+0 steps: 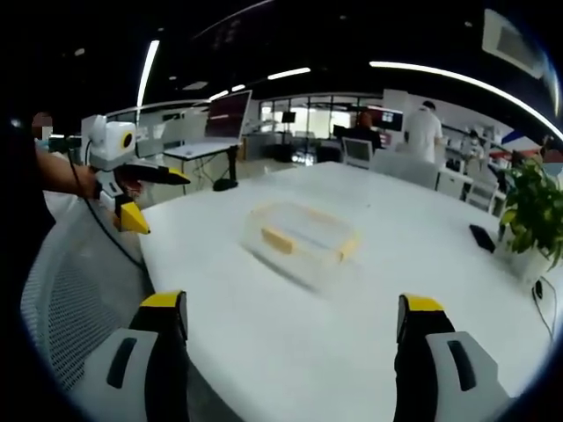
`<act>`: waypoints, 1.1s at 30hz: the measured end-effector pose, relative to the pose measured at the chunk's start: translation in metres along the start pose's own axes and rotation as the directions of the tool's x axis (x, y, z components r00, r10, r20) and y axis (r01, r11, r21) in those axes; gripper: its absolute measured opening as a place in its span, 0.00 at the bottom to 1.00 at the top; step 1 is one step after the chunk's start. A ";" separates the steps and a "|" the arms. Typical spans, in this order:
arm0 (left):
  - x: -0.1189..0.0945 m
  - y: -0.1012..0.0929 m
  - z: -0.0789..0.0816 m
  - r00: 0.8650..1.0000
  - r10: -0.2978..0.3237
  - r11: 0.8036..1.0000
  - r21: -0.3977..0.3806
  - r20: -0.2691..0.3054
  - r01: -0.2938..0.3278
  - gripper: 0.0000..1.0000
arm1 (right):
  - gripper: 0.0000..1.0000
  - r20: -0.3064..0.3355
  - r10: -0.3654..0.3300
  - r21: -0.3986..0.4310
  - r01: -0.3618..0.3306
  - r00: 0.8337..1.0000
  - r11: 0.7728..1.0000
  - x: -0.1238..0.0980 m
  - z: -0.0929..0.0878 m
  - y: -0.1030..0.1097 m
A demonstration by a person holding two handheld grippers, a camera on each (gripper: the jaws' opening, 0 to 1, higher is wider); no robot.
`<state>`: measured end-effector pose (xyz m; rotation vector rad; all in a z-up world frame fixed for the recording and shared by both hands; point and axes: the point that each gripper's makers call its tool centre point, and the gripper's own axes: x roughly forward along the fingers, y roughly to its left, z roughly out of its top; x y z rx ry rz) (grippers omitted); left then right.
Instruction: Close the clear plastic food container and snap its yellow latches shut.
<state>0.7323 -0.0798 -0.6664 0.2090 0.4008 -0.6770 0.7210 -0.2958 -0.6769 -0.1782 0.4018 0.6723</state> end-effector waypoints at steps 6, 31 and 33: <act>0.000 0.001 0.000 1.000 0.007 1.000 0.005 0.000 -0.007 0.99 | 0.95 0.002 -0.006 -0.003 0.006 1.000 1.000 0.000 0.000 0.000; 0.002 -0.001 0.000 1.000 0.009 1.000 0.020 0.003 -0.009 0.99 | 0.92 0.003 -0.028 0.009 0.028 1.000 1.000 0.001 0.001 -0.004; 0.002 0.000 -0.001 1.000 0.011 1.000 0.021 0.002 -0.011 0.99 | 0.92 0.000 -0.028 0.006 0.028 1.000 1.000 0.001 0.000 -0.004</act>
